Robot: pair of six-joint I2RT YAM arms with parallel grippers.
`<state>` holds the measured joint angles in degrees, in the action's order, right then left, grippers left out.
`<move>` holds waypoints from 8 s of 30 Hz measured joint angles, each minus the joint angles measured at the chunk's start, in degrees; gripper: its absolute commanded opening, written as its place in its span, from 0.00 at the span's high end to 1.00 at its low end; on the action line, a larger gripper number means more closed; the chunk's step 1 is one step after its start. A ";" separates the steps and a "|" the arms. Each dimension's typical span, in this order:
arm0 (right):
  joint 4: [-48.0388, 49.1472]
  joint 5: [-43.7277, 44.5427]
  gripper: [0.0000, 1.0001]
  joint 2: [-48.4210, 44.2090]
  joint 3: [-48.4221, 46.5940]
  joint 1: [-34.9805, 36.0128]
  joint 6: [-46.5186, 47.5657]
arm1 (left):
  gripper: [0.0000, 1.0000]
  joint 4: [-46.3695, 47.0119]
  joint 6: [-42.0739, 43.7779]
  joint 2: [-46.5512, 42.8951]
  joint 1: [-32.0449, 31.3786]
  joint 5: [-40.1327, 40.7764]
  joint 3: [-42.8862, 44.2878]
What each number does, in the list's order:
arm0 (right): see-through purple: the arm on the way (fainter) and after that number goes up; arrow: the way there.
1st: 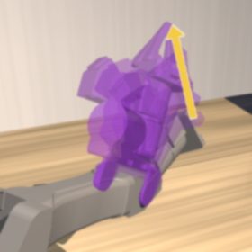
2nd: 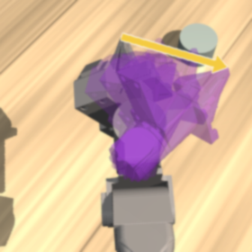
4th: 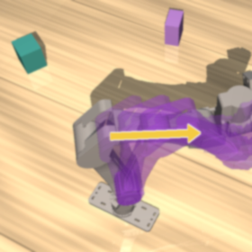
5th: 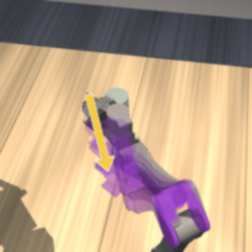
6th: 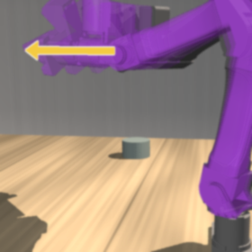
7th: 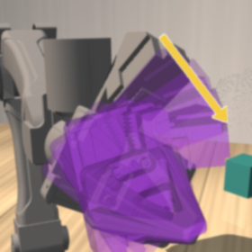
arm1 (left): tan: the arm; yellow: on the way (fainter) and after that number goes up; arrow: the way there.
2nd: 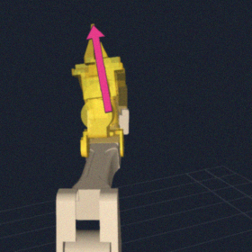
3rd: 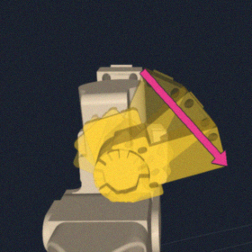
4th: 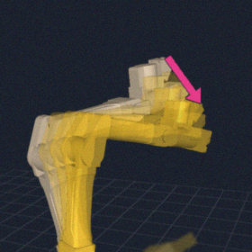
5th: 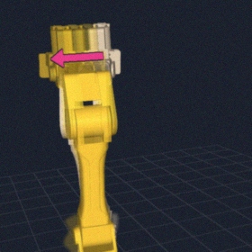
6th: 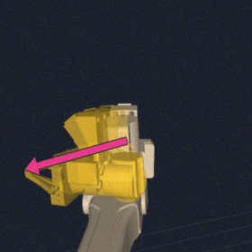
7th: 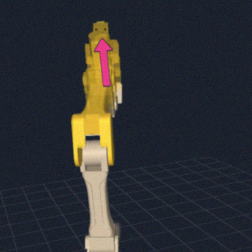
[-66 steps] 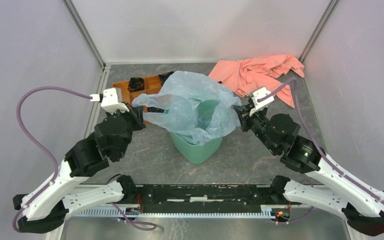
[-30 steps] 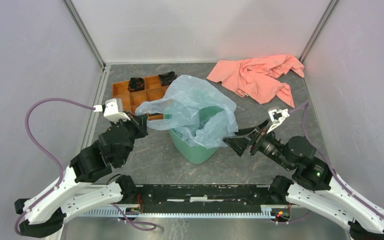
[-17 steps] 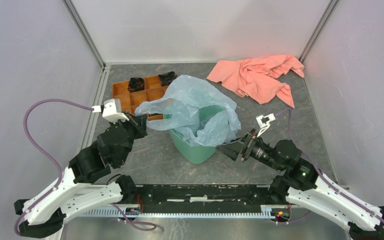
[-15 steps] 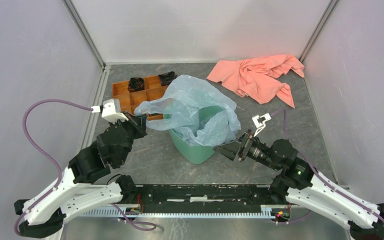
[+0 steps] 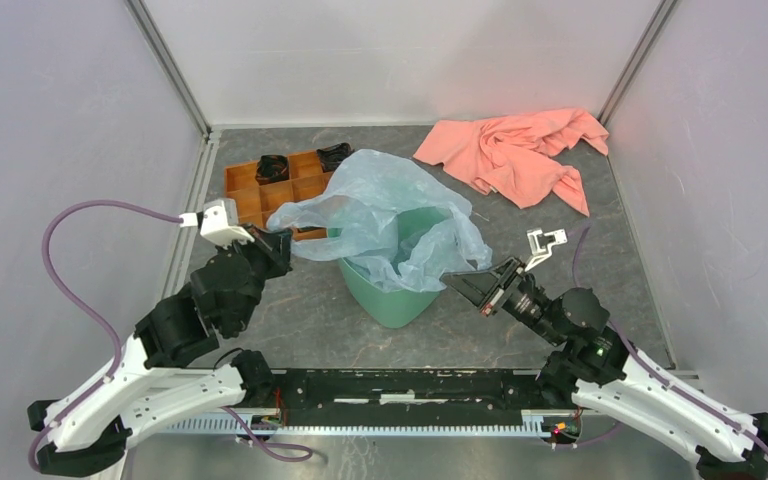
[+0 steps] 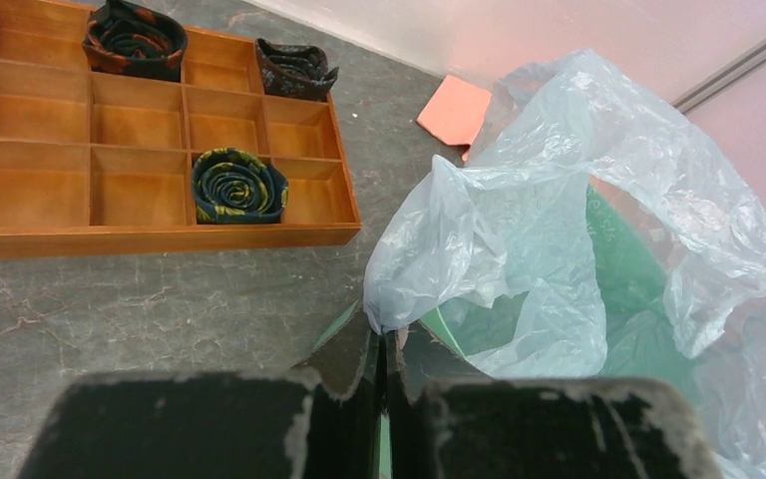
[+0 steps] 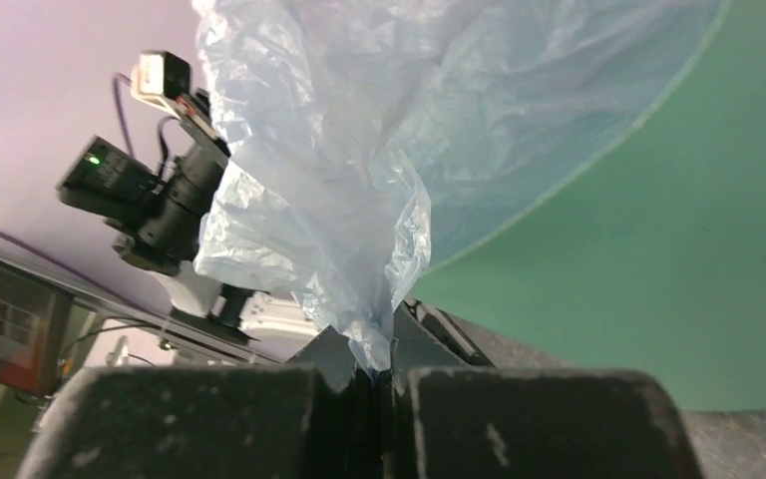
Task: Put the trash bags into the trash bin
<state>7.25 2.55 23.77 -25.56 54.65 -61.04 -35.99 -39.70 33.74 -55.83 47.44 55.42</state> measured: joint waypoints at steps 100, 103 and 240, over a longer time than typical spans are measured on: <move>-27.08 12.79 0.67 15.58 -16.83 0.26 56.39 | 0.85 2.64 11.47 22.21 24.28 -25.68 -3.32; -25.51 18.99 0.81 14.47 -16.85 0.26 56.26 | 0.85 2.16 11.47 22.60 24.33 -25.77 -3.32; -10.73 -16.44 0.79 36.48 -14.62 -26.67 51.04 | 0.00 -2.32 30.58 38.36 38.69 -49.07 31.56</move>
<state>-3.49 -13.89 60.25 -40.18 27.99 -10.00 -38.30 -9.13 72.10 -17.15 -1.63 86.98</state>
